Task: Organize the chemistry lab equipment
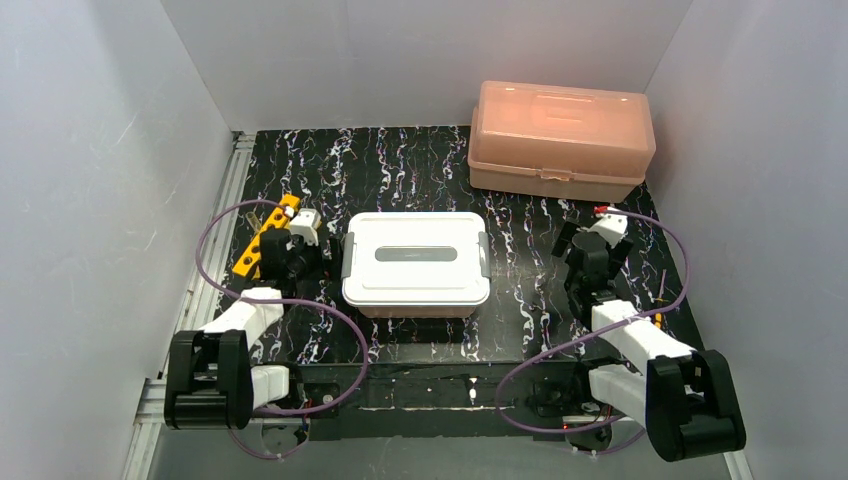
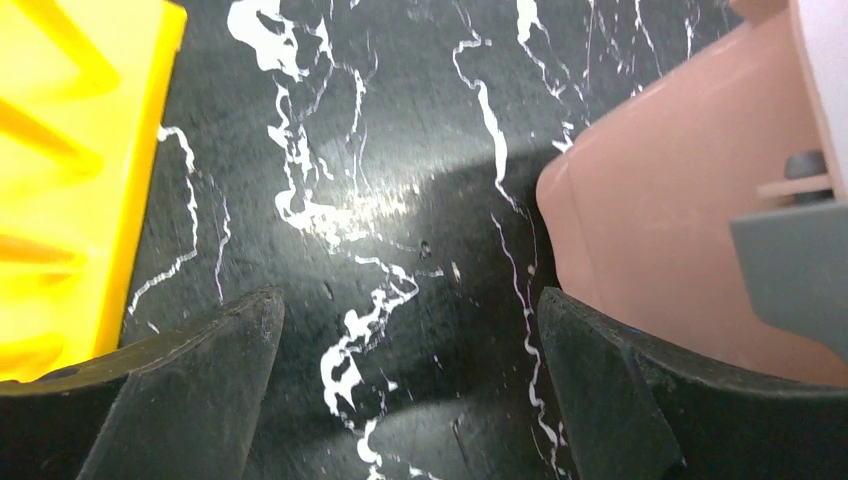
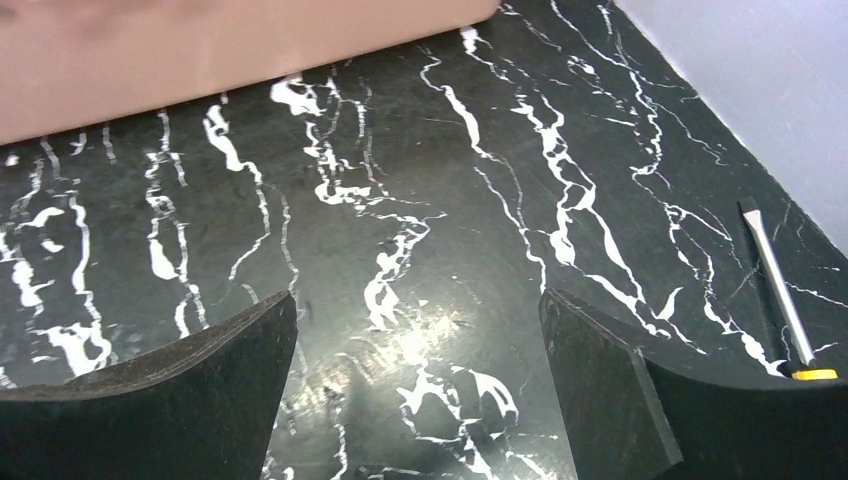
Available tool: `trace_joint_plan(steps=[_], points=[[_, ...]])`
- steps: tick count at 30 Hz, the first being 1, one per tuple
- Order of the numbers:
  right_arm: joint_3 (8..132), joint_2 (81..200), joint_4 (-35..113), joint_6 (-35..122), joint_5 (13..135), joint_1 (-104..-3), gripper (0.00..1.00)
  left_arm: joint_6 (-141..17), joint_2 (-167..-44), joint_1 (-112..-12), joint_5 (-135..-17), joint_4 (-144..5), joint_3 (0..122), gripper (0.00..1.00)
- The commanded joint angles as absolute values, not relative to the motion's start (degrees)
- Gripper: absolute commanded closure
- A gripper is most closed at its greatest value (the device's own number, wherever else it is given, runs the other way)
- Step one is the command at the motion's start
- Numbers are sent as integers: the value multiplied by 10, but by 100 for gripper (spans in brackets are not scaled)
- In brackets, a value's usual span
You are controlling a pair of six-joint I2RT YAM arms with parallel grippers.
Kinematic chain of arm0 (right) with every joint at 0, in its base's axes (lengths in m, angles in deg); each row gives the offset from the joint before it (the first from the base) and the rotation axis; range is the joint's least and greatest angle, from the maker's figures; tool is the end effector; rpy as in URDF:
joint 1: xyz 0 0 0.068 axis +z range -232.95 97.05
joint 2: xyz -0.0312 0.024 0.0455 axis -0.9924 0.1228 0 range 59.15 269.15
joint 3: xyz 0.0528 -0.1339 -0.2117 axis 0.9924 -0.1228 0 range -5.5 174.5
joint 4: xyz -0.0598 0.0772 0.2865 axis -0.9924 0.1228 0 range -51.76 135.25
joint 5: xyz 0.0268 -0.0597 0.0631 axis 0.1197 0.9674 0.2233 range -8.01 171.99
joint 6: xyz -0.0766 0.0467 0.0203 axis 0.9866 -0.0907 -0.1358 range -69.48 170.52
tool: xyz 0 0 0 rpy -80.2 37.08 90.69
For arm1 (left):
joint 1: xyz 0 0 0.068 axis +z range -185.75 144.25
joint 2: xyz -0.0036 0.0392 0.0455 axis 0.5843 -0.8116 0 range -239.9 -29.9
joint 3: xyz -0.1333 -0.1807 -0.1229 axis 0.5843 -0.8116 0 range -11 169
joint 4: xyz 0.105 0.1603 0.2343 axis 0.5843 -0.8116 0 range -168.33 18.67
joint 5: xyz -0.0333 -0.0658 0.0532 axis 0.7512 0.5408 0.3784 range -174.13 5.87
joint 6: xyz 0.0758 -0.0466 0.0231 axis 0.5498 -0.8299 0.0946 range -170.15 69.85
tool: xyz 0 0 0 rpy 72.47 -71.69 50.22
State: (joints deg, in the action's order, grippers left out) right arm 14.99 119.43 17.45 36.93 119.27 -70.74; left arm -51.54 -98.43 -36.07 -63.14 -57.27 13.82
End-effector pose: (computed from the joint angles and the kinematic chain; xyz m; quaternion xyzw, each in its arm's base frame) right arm 0.2940 0.0124 0.1436 0.1949 0.7691 -0.1308 0.5945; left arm 0.3109 -0.0314 0.1122 0.0836 0.8508 -0.1649 0.4918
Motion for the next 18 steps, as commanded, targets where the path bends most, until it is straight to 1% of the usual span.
trace_joint_plan(steps=[1,3,9,13,16,18], points=[[122,1216,4,403,1212,-733,2,-503,-994,-358,-636,-451,109,2],[119,1228,-7,396,1214,-749,2,-504,-1003,-358,-657,-409,95,2],[131,1279,-31,367,1196,-792,2,-517,-1009,-358,-706,-397,95,2],[154,1329,-46,379,1173,-798,2,-504,-1010,-358,-702,-352,81,2],[164,1339,-40,391,1149,-799,2,-504,-1019,-358,-702,-339,84,2],[161,1337,-44,395,1142,-799,2,-483,-1030,-358,-711,-286,73,2]])
